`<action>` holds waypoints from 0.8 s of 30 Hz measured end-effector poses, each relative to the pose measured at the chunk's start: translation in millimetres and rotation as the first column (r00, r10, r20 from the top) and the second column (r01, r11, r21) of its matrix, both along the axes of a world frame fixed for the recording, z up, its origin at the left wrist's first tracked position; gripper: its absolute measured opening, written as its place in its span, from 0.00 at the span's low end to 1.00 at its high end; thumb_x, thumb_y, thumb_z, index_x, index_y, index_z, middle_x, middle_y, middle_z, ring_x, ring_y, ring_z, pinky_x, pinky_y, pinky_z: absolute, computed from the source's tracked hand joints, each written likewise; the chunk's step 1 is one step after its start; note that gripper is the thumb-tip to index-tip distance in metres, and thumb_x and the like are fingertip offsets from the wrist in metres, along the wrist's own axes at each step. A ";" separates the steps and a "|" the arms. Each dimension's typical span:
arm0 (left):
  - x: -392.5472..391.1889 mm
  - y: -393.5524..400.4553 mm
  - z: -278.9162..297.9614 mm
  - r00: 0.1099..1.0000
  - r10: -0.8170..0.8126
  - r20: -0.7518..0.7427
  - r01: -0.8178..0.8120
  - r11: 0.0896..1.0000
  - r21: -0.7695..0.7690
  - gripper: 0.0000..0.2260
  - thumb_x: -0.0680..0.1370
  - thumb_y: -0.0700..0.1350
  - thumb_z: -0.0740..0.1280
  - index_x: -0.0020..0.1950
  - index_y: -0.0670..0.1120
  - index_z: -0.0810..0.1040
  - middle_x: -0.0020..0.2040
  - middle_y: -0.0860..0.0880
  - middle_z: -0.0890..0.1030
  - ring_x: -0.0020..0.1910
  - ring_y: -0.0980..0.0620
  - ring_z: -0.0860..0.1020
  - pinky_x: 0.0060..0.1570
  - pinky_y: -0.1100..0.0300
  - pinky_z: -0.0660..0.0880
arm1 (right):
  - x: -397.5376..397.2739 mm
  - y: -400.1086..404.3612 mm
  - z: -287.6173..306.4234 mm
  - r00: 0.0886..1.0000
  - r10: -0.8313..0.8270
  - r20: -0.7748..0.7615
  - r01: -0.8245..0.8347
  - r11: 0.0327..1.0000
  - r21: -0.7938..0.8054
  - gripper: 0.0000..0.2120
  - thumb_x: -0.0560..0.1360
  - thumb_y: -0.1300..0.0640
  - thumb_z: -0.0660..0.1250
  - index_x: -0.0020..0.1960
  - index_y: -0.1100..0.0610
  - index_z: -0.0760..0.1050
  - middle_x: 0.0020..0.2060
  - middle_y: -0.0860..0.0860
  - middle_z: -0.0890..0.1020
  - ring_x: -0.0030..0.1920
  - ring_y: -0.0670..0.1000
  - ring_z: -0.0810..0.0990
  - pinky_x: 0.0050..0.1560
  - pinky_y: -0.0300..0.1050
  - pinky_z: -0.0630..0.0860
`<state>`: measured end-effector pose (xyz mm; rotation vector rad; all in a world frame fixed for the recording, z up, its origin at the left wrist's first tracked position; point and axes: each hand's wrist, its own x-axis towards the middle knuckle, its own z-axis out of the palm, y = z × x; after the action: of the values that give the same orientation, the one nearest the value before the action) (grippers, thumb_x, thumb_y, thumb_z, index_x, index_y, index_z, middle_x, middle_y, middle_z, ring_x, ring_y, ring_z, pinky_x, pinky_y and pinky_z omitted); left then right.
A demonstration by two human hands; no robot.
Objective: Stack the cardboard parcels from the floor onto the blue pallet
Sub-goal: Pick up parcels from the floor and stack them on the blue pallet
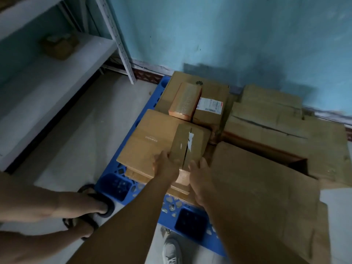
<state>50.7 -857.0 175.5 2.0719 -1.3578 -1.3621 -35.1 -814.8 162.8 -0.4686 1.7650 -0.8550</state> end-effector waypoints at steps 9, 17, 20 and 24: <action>-20.7 -36.8 -38.7 0.995 -0.063 -0.082 0.069 0.996 0.064 0.23 0.76 0.38 0.64 0.71 0.47 0.68 0.66 0.46 0.66 0.58 0.45 0.74 0.60 0.48 0.74 | -12.1 -32.4 -33.4 0.991 -0.063 -0.122 0.069 0.996 0.047 0.21 0.79 0.51 0.59 0.70 0.56 0.62 0.64 0.53 0.68 0.60 0.55 0.71 0.63 0.58 0.70; -21.0 -32.6 -53.3 0.994 -0.094 -0.058 0.100 0.990 0.104 0.26 0.77 0.40 0.65 0.73 0.47 0.63 0.67 0.44 0.66 0.61 0.45 0.72 0.56 0.56 0.71 | -13.6 -32.7 -44.2 0.993 -0.022 -0.116 0.036 0.992 0.120 0.30 0.79 0.44 0.55 0.77 0.50 0.49 0.74 0.52 0.57 0.68 0.57 0.66 0.65 0.62 0.68; -23.6 -27.2 -42.6 0.993 -0.088 -0.080 0.097 0.989 0.110 0.27 0.77 0.43 0.66 0.74 0.48 0.62 0.69 0.44 0.66 0.63 0.45 0.71 0.58 0.52 0.72 | -15.1 -33.2 -33.2 0.995 -0.040 -0.094 0.050 0.992 0.116 0.30 0.79 0.45 0.55 0.77 0.51 0.51 0.73 0.52 0.58 0.67 0.56 0.67 0.64 0.61 0.69; -27.3 -11.2 -23.4 0.995 -0.010 -0.103 0.020 0.996 0.092 0.33 0.76 0.47 0.67 0.78 0.49 0.55 0.75 0.47 0.60 0.70 0.45 0.65 0.61 0.52 0.68 | -24.7 -23.1 -9.9 0.995 -0.067 -0.068 0.073 0.994 0.080 0.28 0.80 0.45 0.56 0.76 0.52 0.54 0.72 0.51 0.60 0.65 0.54 0.68 0.64 0.55 0.69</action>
<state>23.4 -868.2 152.1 2.0226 -1.2930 -1.5429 -59.8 -837.8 152.9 -0.3856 1.8783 -0.8200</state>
